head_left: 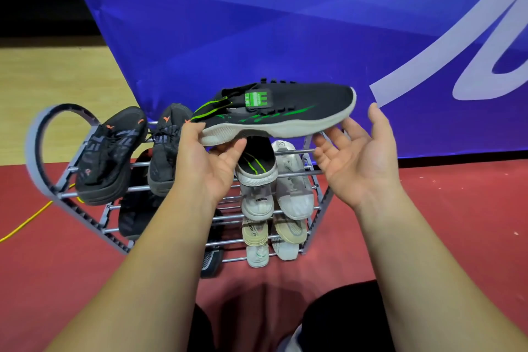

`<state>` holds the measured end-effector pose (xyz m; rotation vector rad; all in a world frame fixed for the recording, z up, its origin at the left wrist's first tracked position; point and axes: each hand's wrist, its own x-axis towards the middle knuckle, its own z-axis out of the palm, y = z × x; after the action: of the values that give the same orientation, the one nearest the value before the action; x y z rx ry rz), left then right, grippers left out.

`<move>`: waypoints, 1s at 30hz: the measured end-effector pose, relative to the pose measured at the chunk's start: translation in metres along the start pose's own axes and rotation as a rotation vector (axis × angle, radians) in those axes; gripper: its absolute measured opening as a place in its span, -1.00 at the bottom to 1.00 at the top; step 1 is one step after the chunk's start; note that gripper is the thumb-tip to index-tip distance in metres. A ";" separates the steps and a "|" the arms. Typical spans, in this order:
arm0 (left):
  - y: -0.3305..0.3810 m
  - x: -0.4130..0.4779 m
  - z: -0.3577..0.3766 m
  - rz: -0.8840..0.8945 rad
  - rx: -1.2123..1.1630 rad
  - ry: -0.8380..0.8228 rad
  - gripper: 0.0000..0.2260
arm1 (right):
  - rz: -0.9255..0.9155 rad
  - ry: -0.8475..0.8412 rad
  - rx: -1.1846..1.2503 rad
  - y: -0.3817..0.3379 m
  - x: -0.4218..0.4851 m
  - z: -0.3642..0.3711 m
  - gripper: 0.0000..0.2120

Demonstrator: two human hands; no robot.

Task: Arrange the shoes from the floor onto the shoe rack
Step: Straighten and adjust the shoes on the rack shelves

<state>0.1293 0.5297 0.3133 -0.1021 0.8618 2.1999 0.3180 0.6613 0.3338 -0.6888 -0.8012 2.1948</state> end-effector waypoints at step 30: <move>-0.060 -0.023 0.003 0.656 1.860 -0.242 -0.28 | -0.260 0.038 -0.440 0.038 0.043 0.006 -0.50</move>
<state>0.1866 0.5466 0.2901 1.4027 2.5580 0.9659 0.2711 0.6702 0.3011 -0.7818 -1.2960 1.7815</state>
